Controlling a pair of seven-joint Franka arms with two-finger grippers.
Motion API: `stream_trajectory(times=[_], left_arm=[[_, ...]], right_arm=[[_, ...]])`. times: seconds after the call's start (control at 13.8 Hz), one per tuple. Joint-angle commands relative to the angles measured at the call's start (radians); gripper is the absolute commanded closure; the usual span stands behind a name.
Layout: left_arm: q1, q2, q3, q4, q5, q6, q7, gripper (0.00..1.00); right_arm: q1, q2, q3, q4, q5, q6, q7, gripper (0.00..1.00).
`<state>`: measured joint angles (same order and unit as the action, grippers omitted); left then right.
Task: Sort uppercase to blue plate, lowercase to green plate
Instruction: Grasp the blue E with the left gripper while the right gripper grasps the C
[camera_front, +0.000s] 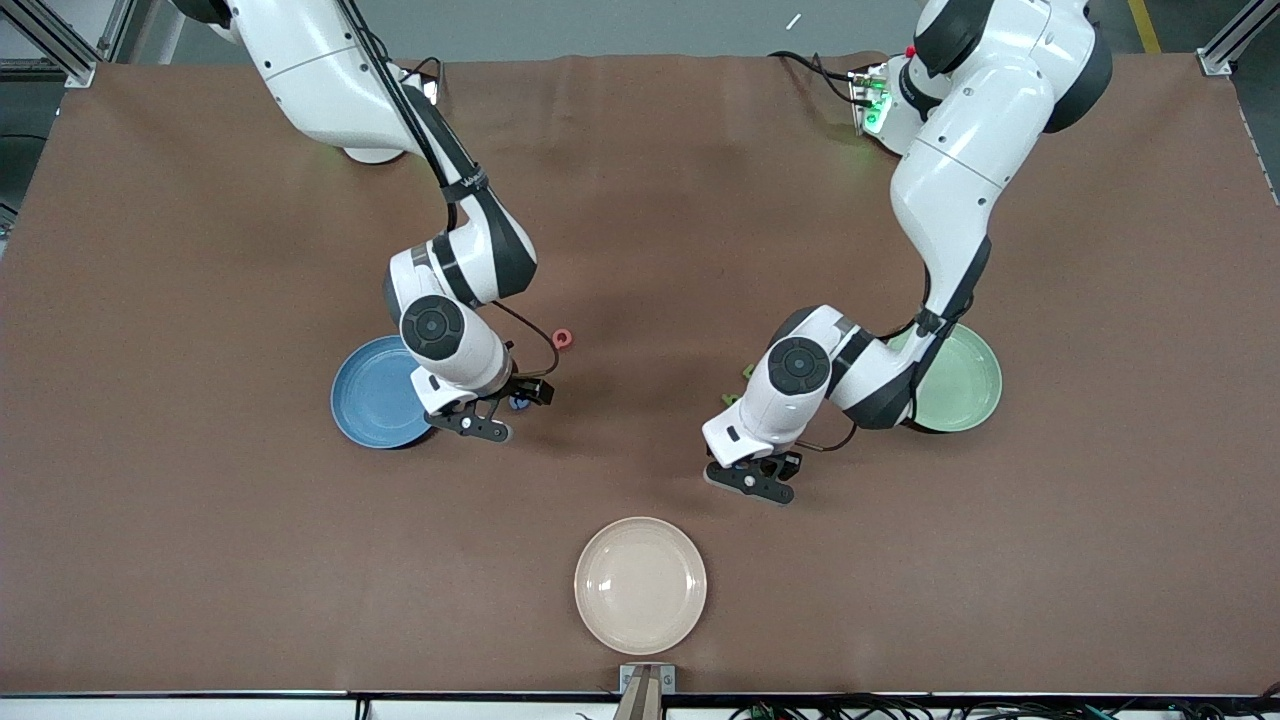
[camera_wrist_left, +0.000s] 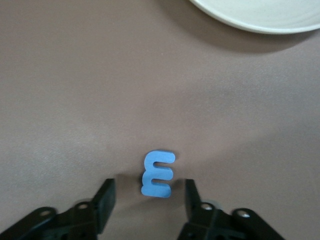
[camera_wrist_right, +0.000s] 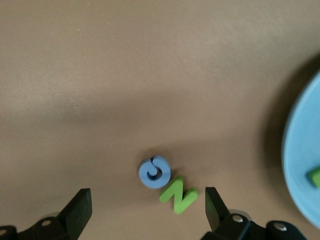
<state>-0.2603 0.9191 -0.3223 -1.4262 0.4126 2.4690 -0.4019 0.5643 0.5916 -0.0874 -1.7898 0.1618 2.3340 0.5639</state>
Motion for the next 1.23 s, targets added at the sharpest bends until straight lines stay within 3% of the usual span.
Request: stream_trajectory(times=[0.0,0.51,0.8,1.02,1.16], left_arm=[[-0.013,0.017,0.012,0.029,0.02,0.005,0.006,0.48],[-0.013,0.024,0.014,0.03,0.021,0.045,0.005,0.67],[-0.013,0.029,0.017,0.029,0.02,0.05,0.002,0.86],[-0.01,0.018,0.019,0.029,0.02,0.048,0.003,0.89],[0.003,0.0,0.019,0.027,0.02,0.045,0.003,0.91]], right_arm=[[-0.011,0.008,0.005,-0.06,-0.011,0.124,-0.108,0.0],[-0.009,0.048,0.003,-0.065,-0.024,0.212,-0.147,0.05],[0.0,0.053,0.003,-0.083,-0.022,0.211,-0.133,0.07],[0.002,0.053,0.003,-0.091,-0.022,0.206,-0.133,0.2],[0.002,0.053,0.003,-0.091,-0.021,0.202,-0.131,0.35]])
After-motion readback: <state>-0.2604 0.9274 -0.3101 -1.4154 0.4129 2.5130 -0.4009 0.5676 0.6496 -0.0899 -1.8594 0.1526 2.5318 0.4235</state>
